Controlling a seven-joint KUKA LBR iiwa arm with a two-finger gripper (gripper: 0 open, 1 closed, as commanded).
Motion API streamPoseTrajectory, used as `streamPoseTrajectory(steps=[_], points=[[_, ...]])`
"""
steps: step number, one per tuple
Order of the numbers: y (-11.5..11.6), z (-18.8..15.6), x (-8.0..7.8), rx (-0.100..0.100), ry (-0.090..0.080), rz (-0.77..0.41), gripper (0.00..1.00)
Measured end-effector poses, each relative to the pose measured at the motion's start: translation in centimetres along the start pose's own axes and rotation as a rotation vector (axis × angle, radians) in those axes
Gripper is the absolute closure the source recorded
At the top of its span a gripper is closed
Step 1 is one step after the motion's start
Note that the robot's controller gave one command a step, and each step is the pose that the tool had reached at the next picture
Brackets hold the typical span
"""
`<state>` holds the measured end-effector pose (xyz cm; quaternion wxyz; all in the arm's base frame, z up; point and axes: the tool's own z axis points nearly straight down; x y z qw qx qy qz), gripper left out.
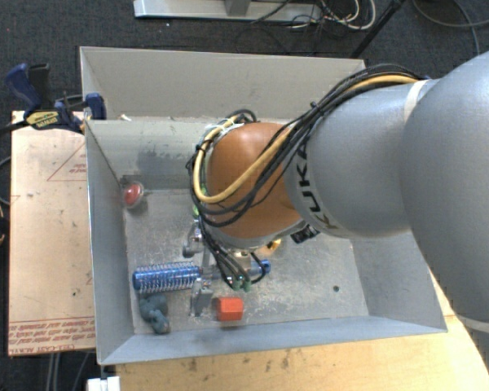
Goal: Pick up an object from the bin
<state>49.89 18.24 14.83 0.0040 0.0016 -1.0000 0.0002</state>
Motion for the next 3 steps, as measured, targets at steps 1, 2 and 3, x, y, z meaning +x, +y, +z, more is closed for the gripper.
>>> streamPoseTrajectory(steps=[1,2,3], points=[[-3.2,6.4,0.1,0.001,-0.002,0.143,0.0],[-3.1,6.2,0.0,-0.002,-0.006,0.142,1.0],[-1.3,-5.8,-0.1,-0.005,-0.015,0.173,1.0]])
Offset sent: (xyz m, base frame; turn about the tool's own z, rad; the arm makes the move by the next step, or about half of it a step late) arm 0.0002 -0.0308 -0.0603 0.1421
